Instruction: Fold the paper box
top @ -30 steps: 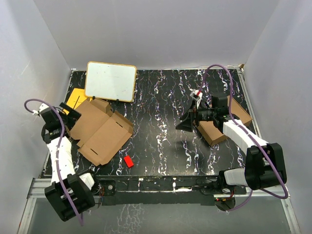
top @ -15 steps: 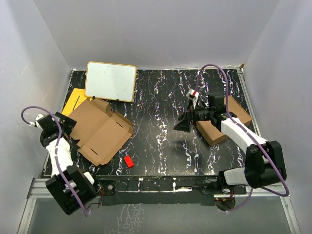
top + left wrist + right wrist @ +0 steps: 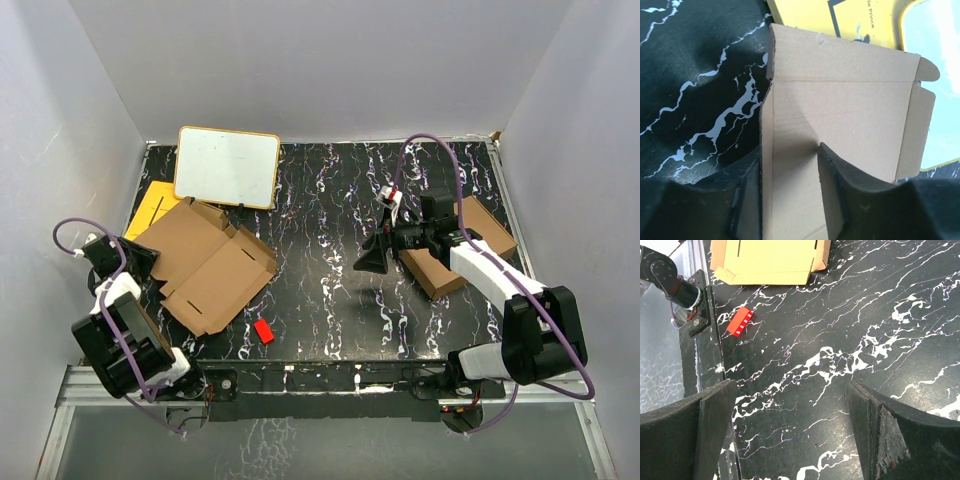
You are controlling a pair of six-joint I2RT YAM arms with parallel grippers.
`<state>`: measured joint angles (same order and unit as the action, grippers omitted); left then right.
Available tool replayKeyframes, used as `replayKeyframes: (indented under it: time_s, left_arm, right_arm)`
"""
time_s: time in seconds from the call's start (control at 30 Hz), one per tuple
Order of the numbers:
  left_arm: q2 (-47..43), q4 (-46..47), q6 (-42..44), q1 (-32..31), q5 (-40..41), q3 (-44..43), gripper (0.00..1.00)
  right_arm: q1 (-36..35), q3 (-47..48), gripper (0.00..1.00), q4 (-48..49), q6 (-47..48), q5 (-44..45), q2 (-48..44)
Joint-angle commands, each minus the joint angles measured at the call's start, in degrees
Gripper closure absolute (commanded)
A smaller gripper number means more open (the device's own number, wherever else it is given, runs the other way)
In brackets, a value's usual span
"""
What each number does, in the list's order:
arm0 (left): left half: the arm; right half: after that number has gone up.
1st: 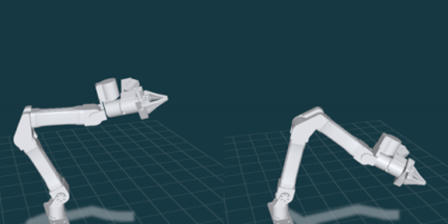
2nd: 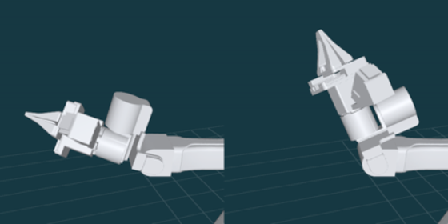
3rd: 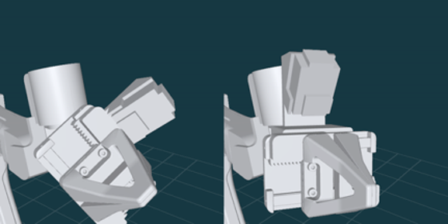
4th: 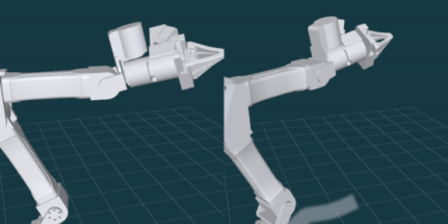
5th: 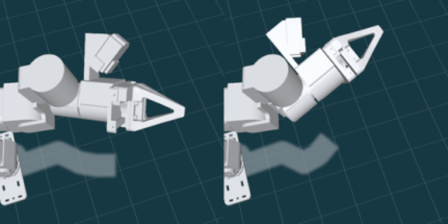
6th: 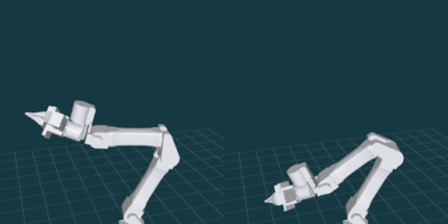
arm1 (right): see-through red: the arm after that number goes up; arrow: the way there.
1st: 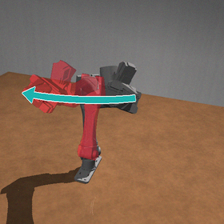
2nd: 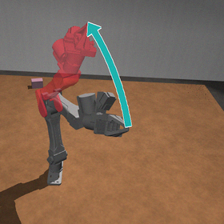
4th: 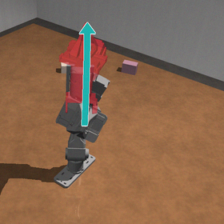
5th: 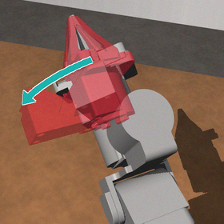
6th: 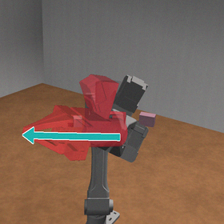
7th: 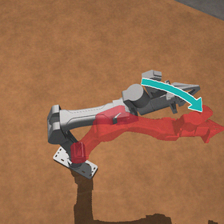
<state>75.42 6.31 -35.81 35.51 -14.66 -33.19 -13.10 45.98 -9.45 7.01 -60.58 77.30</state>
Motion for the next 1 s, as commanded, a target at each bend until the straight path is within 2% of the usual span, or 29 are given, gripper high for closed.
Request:
replayKeyframes:
  time_s: [0.0,0.17,0.33,0.43,0.5,0.57,0.7,0.8,0.97]
  left_arm:
    - [-3.9,3.4,-0.2,0.4,-4.0,1.1,0.65]
    - [-9.9,1.4,1.3,0.3,-5.4,2.0,0.86]
    - [-14.4,2.4,1.4,0.3,-10.5,3.2,0.99]
    - [-16.2,4.7,-0.2,0.2,-16.7,3.6,1.0]
    - [-17.0,9.5,-3.4,-0.2,-22.1,4.6,1.0]
    - [-17.5,16.6,-7.0,-2.6,-26.5,5.5,1.0]
    - [-18.0,23.5,-11.7,-7.7,-30.4,3.8,1.0]
    - [-18.3,30.7,-17.6,-12.6,-30.2,4.1,1.0]
    - [-18.0,39.9,-20.9,-24.1,-21.5,6.1,1.0]
  right_arm:
    - [-0.4,2.8,0.01,1.5,2.3,0.1,0.5]
    - [-0.5,2.9,0.02,1.1,2.6,0.5,0.8]
    - [-0.5,3.1,0.01,0.8,2.8,0.7,1.2]
    - [-0.5,3.1,0.02,0.8,3.1,0.8,1.4]
    - [-0.5,3.1,0.02,0.7,3.3,0.4,1.7]
    - [-0.5,3.1,0.02,0.7,3.4,-0.4,2.0]
    - [-0.5,3.0,0.02,1.0,3.4,-3.1,2.6]
    - [-0.5,2.9,0.02,1.7,2.7,-5.1,3.3]
    - [-0.5,2.4,0.02,3.8,1.0,-6.4,4.1]
